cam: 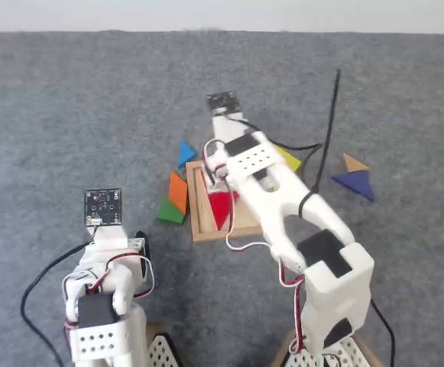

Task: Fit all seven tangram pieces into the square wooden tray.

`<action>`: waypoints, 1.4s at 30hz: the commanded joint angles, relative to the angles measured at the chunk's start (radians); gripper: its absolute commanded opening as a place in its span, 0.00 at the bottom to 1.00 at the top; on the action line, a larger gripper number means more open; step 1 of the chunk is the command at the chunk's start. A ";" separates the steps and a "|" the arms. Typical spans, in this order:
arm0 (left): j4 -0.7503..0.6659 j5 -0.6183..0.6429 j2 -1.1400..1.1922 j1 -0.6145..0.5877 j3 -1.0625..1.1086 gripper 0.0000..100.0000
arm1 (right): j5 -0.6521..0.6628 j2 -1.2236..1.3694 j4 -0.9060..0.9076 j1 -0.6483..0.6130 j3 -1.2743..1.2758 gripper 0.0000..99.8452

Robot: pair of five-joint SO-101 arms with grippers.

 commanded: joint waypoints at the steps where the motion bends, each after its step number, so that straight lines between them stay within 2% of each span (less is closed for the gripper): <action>1: 0.005 0.011 -0.020 -0.005 -0.013 0.13 | 0.020 -0.022 0.016 0.024 -0.064 0.19; 7: 0.005 0.011 -0.020 -0.005 -0.013 0.13 | 0.144 -0.035 0.030 0.091 -0.080 0.19; 11: 0.005 0.011 -0.020 -0.005 -0.013 0.13 | 0.153 0.051 0.025 0.110 -0.114 0.19; 16: 0.005 0.011 -0.020 -0.005 -0.013 0.13 | 0.153 0.154 0.111 0.110 -0.207 0.19; 21: 0.005 0.011 -0.020 -0.005 -0.013 0.13 | 0.152 0.173 0.196 0.064 -0.238 0.19; 31: 0.005 0.011 -0.020 -0.005 -0.013 0.13 | 0.152 0.173 0.127 -0.054 -0.242 0.19; 37: 0.005 0.011 -0.020 -0.005 -0.013 0.13 | 0.153 0.168 0.076 -0.054 -0.242 0.19; 42: 0.005 0.011 -0.020 -0.005 -0.013 0.13 | 0.169 0.027 0.162 -0.024 -0.239 0.19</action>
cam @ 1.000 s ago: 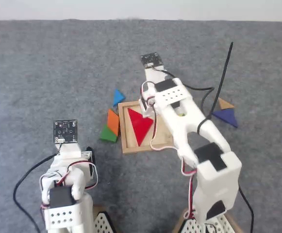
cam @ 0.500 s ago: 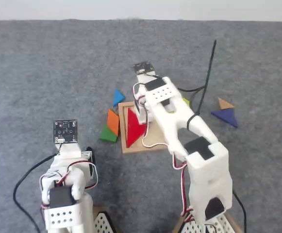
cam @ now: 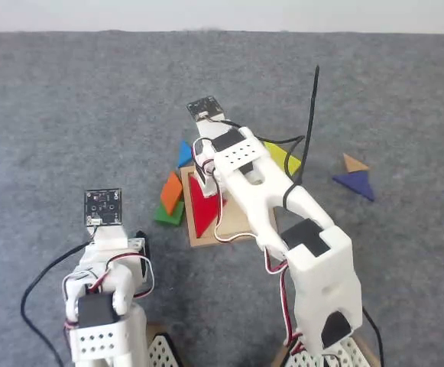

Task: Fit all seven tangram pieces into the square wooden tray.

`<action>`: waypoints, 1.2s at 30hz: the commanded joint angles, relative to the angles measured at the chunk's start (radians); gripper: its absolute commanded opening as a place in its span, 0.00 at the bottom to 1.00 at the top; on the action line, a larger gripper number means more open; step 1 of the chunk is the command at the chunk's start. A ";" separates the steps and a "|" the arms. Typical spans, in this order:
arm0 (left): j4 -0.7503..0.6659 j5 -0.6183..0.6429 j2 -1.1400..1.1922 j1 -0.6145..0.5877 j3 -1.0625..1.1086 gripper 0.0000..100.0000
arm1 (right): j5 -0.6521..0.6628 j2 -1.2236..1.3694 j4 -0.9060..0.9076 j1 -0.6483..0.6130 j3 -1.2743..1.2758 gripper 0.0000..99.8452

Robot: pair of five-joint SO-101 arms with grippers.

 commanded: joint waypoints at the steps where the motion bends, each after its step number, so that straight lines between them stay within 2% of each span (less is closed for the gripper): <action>1: 0.005 0.011 -0.020 -0.005 -0.013 0.13 | 0.041 -0.193 0.096 0.021 -0.043 0.19; 5: 0.005 0.011 -0.020 -0.005 -0.013 0.13 | 0.117 -0.335 0.206 0.111 -0.041 0.19; 8: 0.005 0.011 -0.020 -0.005 -0.013 0.13 | 0.241 -0.398 0.272 0.234 -0.046 0.19; 10: 0.005 0.011 -0.020 -0.005 -0.013 0.13 | 0.316 -0.406 0.289 0.323 -0.049 0.19; 13: 0.005 0.011 -0.020 -0.005 -0.013 0.13 | 0.339 -0.367 0.249 0.414 -0.043 0.19; 17: 0.005 0.011 -0.020 -0.005 -0.013 0.13 | 0.382 -0.252 0.174 0.407 -0.049 0.20; 24: 0.005 0.011 -0.020 -0.005 -0.013 0.13 | 0.365 -0.111 0.024 0.394 -0.049 0.38; 30: 0.005 0.011 -0.020 -0.005 -0.013 0.13 | 0.358 -0.045 -0.071 0.375 -0.049 0.37; 36: 0.005 0.011 -0.020 -0.005 -0.013 0.13 | 0.315 -0.039 -0.081 0.332 -0.049 0.37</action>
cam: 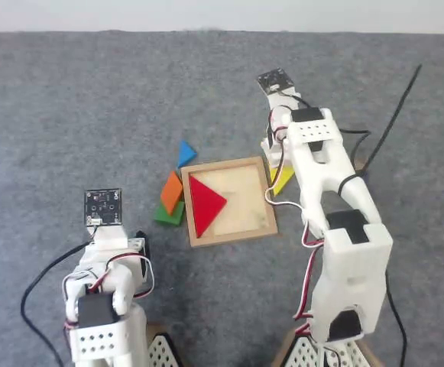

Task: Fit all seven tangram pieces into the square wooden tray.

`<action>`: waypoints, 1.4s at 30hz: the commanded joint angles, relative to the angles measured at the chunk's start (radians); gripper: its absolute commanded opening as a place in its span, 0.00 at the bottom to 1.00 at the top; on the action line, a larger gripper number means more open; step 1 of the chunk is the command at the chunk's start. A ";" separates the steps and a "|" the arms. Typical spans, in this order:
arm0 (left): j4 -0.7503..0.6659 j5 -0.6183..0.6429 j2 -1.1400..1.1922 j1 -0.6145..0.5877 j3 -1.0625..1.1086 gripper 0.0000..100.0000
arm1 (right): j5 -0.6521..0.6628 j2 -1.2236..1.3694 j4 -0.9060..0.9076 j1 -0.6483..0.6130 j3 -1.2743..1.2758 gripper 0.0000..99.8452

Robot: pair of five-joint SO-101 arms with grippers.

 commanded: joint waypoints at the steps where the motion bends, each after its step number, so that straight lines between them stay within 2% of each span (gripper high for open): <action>1: 0.005 0.011 -0.020 -0.005 -0.013 0.13 | -0.025 -0.012 -0.018 -0.045 -0.049 0.37; 10: 0.005 0.011 -0.020 -0.005 -0.013 0.13 | -0.028 0.076 -0.021 -0.047 -0.049 0.37; 19: 0.005 0.011 -0.020 -0.005 -0.013 0.13 | -0.074 0.090 -0.012 0.081 -0.049 0.37; 25: 0.005 0.011 -0.020 -0.005 -0.013 0.13 | -0.072 0.099 -0.030 0.058 -0.049 0.22; 32: 0.005 0.011 -0.020 -0.005 -0.013 0.13 | -0.038 0.091 -0.030 0.064 -0.049 0.21; 36: 0.005 0.011 -0.020 -0.005 -0.013 0.13 | 0.064 0.093 -0.039 0.081 -0.064 0.21; 42: 0.005 0.011 -0.020 -0.005 -0.013 0.13 | 0.364 0.094 -0.042 0.108 -0.066 0.24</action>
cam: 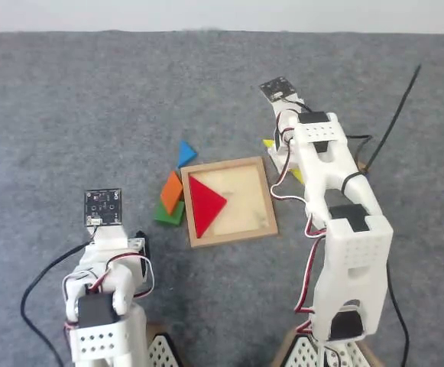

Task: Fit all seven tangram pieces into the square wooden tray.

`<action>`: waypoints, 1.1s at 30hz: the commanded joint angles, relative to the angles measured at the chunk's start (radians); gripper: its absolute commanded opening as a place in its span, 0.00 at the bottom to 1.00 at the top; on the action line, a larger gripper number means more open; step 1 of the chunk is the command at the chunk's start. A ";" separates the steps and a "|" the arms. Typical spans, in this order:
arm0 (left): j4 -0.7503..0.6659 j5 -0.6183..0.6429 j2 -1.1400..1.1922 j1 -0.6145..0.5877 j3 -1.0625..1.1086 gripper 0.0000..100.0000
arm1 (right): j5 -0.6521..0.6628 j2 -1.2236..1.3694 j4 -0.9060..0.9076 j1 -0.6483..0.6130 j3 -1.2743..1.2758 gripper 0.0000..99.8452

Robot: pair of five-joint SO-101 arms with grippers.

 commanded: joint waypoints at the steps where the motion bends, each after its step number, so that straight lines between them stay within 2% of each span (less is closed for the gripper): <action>1: 0.005 0.011 -0.020 -0.005 -0.013 0.13 | 0.233 -0.012 -0.012 0.047 -0.044 0.27; 6: 0.005 0.011 -0.020 -0.005 -0.013 0.13 | 0.316 -0.005 -0.010 0.068 -0.071 0.37; 10: 0.005 0.011 -0.020 -0.005 -0.013 0.13 | 0.322 -0.001 -0.002 0.065 -0.066 0.39; 13: 0.005 0.011 -0.020 -0.005 -0.013 0.13 | 0.324 0.004 0.021 0.059 -0.064 0.36; 20: 0.005 0.011 -0.020 -0.005 -0.013 0.13 | 0.318 0.002 0.209 0.070 -0.069 0.21; 26: 0.005 0.011 -0.020 -0.005 -0.013 0.13 | 0.252 0.001 0.364 0.054 -0.069 0.17; 30: 0.005 0.011 -0.020 -0.005 -0.013 0.13 | 0.229 -0.047 0.375 0.065 -0.066 0.15; 33: 0.005 0.011 -0.020 -0.005 -0.013 0.13 | 0.181 -0.163 0.340 0.065 -0.084 0.17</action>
